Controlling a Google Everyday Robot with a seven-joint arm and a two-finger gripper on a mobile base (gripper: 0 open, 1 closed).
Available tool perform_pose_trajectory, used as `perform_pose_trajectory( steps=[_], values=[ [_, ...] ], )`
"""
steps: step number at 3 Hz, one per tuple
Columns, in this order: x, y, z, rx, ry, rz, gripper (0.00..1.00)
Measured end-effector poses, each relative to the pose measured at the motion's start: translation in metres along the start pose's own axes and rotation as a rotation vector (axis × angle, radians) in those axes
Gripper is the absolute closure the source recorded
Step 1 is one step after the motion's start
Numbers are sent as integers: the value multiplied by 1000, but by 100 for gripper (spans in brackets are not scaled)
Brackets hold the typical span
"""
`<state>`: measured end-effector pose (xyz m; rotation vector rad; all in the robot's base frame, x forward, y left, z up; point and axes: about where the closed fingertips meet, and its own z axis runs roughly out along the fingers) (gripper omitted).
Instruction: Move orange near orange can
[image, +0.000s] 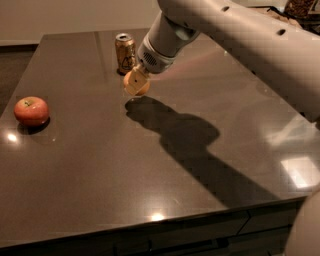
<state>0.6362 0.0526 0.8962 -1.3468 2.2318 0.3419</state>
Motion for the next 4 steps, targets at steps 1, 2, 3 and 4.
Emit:
perform_pose_trajectory(
  steps=[1,2,3,4],
  values=[
    [-11,-27,14,50,-10,45,100],
    [-24,-43,26,81,-14,66,100],
    [-35,-63,40,106,-13,91,100],
    [-36,-62,47,94,-12,94,100]
  ],
)
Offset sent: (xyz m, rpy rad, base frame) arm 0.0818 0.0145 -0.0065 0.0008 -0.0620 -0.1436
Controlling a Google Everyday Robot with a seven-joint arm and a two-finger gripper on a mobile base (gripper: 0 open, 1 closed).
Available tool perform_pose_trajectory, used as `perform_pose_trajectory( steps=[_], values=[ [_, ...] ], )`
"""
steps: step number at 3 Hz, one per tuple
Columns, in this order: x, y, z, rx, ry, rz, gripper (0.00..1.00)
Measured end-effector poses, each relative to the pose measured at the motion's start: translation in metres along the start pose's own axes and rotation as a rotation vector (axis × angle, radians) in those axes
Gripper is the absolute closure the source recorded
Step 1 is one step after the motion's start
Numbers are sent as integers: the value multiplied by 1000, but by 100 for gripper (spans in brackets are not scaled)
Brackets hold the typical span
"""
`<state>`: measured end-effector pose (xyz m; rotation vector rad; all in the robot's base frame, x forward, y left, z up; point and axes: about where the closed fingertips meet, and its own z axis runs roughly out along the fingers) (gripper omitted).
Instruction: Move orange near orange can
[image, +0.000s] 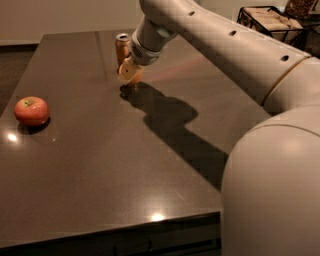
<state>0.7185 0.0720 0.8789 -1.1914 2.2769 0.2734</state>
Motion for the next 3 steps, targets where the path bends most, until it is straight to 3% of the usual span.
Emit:
perform_pose_trajectory(
  steps=[1,3],
  values=[
    [1,3,8,-2,9,-2,82],
    [3,3,13,26,25,-24,35]
  ],
)
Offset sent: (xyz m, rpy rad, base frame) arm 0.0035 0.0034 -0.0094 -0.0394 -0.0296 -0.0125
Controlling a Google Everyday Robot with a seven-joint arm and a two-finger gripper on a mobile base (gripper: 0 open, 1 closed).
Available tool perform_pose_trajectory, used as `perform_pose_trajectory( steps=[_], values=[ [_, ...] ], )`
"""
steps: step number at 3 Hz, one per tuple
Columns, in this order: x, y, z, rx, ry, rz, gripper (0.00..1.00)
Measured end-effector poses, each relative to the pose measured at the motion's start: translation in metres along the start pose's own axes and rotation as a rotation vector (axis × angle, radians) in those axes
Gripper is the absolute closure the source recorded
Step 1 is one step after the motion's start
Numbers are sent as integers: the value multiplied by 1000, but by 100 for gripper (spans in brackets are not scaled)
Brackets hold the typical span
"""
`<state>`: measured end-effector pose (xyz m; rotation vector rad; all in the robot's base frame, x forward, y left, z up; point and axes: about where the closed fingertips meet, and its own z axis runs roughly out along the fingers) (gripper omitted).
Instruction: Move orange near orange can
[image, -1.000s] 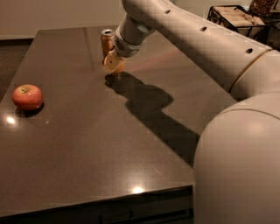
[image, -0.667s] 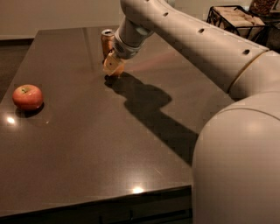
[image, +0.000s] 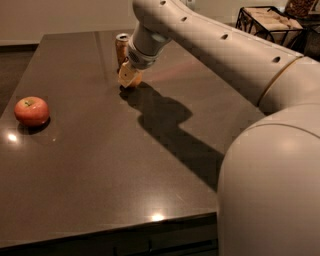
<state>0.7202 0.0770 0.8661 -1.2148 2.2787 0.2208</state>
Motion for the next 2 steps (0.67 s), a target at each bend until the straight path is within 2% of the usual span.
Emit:
perform_pose_trajectory(
  steps=[1,2],
  values=[
    [0,1,2,-3,2,0,13],
    [0,2,4,-6,4,-1,0]
  ],
)
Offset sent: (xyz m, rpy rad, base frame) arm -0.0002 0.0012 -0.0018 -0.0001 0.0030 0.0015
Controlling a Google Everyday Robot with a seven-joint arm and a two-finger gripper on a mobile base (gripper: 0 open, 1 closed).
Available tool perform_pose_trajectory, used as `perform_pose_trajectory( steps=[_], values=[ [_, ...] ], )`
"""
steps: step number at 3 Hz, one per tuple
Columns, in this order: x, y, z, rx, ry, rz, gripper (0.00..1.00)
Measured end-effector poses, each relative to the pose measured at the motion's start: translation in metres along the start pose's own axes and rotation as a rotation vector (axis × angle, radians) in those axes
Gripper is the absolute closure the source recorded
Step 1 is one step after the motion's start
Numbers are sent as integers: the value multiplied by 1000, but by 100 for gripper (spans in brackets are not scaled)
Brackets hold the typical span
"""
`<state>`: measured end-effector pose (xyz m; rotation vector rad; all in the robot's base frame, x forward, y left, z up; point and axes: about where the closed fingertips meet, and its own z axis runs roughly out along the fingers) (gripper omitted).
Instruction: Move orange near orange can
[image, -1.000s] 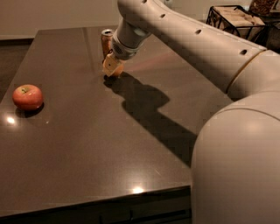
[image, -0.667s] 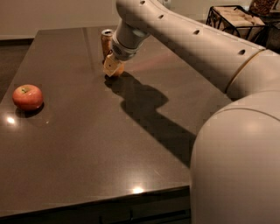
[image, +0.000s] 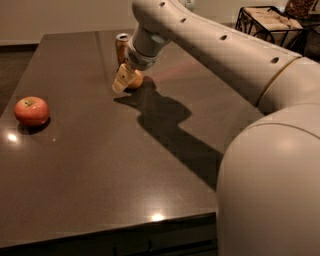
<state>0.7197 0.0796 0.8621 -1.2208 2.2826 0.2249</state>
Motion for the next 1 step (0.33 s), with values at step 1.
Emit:
perform_pose_trajectory(
  steps=[1],
  values=[
    [0,0,0,0,0,0,0]
  ],
)
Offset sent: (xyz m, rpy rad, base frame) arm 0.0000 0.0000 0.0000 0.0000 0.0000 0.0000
